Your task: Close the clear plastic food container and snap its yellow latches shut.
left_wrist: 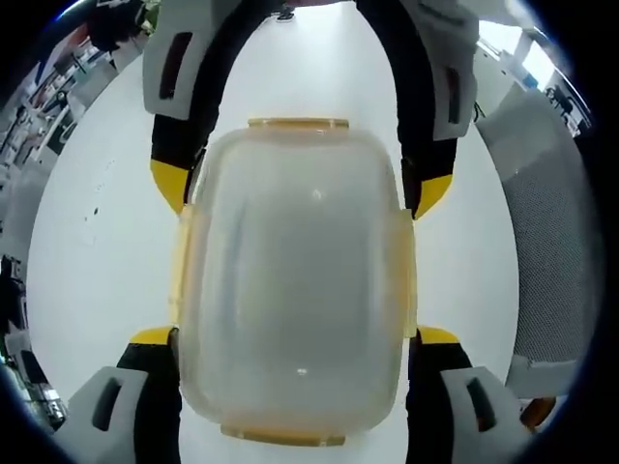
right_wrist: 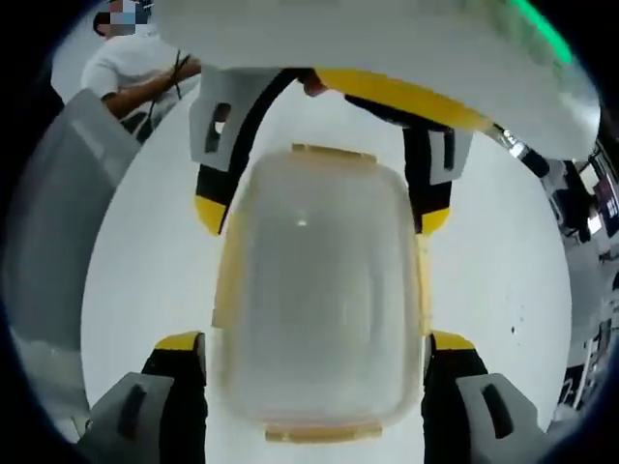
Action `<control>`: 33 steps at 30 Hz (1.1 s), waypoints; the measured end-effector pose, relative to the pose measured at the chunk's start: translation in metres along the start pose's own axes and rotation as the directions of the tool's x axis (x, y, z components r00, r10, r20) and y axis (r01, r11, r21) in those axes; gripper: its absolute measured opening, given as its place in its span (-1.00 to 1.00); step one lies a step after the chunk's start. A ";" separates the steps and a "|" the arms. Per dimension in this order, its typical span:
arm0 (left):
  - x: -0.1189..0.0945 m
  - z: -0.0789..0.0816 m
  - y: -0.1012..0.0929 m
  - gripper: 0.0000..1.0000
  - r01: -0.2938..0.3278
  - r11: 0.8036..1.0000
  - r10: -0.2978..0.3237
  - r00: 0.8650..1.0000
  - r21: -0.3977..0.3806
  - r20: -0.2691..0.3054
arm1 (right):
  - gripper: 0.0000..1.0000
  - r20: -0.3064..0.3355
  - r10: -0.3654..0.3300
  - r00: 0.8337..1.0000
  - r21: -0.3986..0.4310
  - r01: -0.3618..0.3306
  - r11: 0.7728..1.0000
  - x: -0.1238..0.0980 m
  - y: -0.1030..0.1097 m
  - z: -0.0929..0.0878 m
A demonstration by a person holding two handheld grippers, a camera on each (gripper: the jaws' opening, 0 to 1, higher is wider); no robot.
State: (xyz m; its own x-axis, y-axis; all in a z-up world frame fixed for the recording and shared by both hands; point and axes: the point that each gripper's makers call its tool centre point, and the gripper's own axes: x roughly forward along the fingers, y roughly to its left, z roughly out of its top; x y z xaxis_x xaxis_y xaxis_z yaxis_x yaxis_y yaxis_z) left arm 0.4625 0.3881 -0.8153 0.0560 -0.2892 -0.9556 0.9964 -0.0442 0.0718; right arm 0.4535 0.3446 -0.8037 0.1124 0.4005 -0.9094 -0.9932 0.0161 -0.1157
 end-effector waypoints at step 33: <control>-0.043 -0.011 0.003 0.90 -0.175 0.875 0.336 0.891 -0.452 0.305 | 0.80 0.256 -0.356 0.899 0.463 0.209 0.861 -0.040 -0.009 0.005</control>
State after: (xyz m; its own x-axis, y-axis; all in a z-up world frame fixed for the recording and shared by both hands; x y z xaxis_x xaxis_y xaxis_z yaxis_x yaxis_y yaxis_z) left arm 0.4642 0.4114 -0.7770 0.3656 -0.5646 -0.7400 0.8902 0.4442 0.1010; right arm 0.4575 0.3328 -0.7642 0.4465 0.5891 -0.6735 -0.8465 0.5221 -0.1045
